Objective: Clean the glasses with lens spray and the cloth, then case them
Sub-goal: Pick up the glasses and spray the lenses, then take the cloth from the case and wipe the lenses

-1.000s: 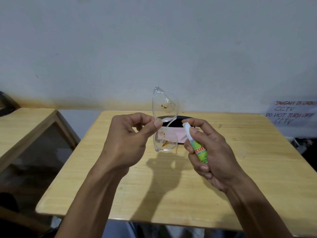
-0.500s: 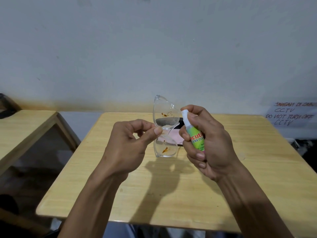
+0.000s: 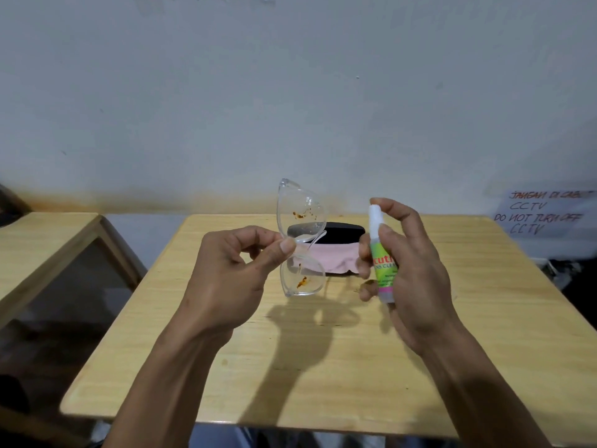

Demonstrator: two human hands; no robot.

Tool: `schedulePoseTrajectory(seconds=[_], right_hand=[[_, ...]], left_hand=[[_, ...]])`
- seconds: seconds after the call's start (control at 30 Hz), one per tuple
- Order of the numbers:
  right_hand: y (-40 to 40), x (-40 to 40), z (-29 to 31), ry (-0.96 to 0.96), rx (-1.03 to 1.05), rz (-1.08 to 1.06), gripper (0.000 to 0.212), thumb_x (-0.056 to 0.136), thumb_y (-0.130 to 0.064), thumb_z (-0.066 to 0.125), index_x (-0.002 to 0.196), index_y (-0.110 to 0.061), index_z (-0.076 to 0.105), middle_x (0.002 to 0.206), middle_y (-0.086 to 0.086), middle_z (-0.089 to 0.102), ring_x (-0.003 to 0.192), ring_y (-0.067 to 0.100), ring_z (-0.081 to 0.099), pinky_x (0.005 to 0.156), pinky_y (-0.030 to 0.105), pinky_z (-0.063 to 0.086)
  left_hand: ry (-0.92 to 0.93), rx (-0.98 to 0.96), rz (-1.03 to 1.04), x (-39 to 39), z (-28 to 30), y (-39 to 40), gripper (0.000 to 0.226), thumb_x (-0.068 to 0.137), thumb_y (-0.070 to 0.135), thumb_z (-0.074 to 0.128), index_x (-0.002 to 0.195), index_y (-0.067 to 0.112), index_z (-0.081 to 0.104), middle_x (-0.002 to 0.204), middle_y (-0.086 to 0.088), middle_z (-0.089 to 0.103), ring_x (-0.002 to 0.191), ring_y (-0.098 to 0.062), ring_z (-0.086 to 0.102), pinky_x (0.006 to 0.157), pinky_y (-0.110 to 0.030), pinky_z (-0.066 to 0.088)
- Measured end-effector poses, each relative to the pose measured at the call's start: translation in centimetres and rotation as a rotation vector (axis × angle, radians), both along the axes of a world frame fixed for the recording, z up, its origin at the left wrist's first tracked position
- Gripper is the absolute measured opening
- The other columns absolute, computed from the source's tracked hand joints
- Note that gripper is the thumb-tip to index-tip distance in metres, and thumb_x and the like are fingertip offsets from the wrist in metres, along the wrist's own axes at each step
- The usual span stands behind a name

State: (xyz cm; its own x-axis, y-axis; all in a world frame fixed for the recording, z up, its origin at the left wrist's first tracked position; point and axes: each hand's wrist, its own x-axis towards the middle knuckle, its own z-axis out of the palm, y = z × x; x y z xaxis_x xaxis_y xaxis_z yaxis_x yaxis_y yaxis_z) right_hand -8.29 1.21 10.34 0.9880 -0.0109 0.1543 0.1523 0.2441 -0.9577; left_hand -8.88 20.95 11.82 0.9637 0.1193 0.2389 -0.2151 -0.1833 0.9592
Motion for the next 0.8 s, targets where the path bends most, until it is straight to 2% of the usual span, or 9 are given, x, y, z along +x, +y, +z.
schedulePoseTrajectory(seconds=[0.07,0.13,0.23,0.3,0.4,0.5,0.57,0.6,0.8], right_hand=[[-1.4,0.0,-1.6,-0.049,-0.213,-0.172,0.028,0.103,-0.021,0.048,0.120,-0.042,0.054,0.086,0.002,0.069,0.076,0.018,0.055,0.052,0.035,0.048],[-3.0,0.0,-3.2,-0.099,-0.370,-0.292,0.026,0.101,-0.024,0.055,0.120,-0.041,0.053,0.091,0.001,0.073,0.078,0.017,0.062,0.056,0.029,0.055],[-5.2,0.8,-5.3,-0.143,-0.503,-0.493,0.029,0.092,-0.019,0.069,0.118,-0.027,0.060,0.092,0.007,0.070,0.070,0.002,0.065,0.053,0.007,0.049],[-6.3,1.8,-6.2,-0.147,-0.533,-0.611,0.030,0.087,-0.014,0.075,0.114,-0.022,0.065,0.092,0.006,0.070,0.071,-0.012,0.063,0.054,0.000,0.046],[-7.3,3.5,-7.2,-0.161,-0.534,-0.675,0.027,0.085,-0.007,0.077,0.110,-0.013,0.070,0.088,0.007,0.069,0.072,-0.018,0.062,0.054,-0.004,0.043],[-8.0,4.7,-8.1,-0.176,-0.619,-0.708,0.023,0.084,-0.007,0.077,0.106,-0.012,0.071,0.088,0.007,0.071,0.077,-0.002,0.068,0.055,-0.005,0.042],[-8.7,5.3,-8.6,-0.188,-0.668,-0.742,0.023,0.084,-0.009,0.078,0.105,-0.014,0.071,0.087,0.004,0.071,0.082,0.017,0.072,0.057,-0.005,0.042],[-9.0,5.6,-8.9,-0.184,-0.672,-0.749,0.024,0.084,-0.008,0.078,0.105,-0.014,0.070,0.087,0.004,0.071,0.082,0.021,0.072,0.057,-0.005,0.042],[-9.3,6.0,-10.0,-0.187,-0.732,-0.753,0.026,0.085,-0.011,0.077,0.108,-0.017,0.067,0.091,0.003,0.072,0.079,0.018,0.071,0.057,-0.002,0.045]], left_hand=[[-0.002,0.001,0.004,0.0,-0.3,0.2,0.014,0.082,0.017,0.076,0.069,0.013,0.073,0.071,-0.001,0.067,0.076,-0.016,0.053,0.076,-0.027,0.046],[0.004,-0.011,-0.001,-0.1,-0.6,0.2,0.015,0.082,0.016,0.076,0.067,0.014,0.073,0.070,-0.001,0.066,0.075,-0.016,0.052,0.074,-0.024,0.045],[0.013,-0.028,0.002,-0.2,-1.0,0.1,0.015,0.080,0.018,0.076,0.065,0.016,0.074,0.071,-0.003,0.069,0.077,-0.016,0.054,0.075,-0.026,0.045],[0.029,-0.024,0.006,-0.1,-1.2,0.0,0.014,0.079,0.020,0.077,0.065,0.018,0.075,0.072,-0.003,0.070,0.078,-0.016,0.055,0.076,-0.027,0.045],[0.053,-0.028,0.008,-0.1,-1.4,-0.3,0.012,0.079,0.022,0.077,0.067,0.019,0.076,0.071,-0.004,0.071,0.078,-0.015,0.056,0.077,-0.028,0.046],[0.072,-0.029,0.022,-0.3,-1.6,-0.4,0.010,0.079,0.021,0.077,0.069,0.017,0.077,0.078,-0.010,0.074,0.079,-0.015,0.058,0.079,-0.029,0.048],[0.085,-0.040,0.037,-0.4,-1.8,-0.3,0.011,0.079,0.020,0.077,0.070,0.015,0.077,0.077,-0.009,0.074,0.078,-0.014,0.058,0.078,-0.027,0.047],[0.091,-0.040,0.046,-0.4,-1.8,-0.2,0.012,0.079,0.020,0.077,0.070,0.013,0.076,0.074,-0.006,0.073,0.077,-0.014,0.058,0.076,-0.025,0.047],[0.110,-0.037,0.060,-0.2,-2.3,-0.1,0.010,0.080,0.018,0.076,0.071,0.013,0.075,0.072,0.000,0.071,0.074,-0.011,0.057,0.070,-0.014,0.048]])
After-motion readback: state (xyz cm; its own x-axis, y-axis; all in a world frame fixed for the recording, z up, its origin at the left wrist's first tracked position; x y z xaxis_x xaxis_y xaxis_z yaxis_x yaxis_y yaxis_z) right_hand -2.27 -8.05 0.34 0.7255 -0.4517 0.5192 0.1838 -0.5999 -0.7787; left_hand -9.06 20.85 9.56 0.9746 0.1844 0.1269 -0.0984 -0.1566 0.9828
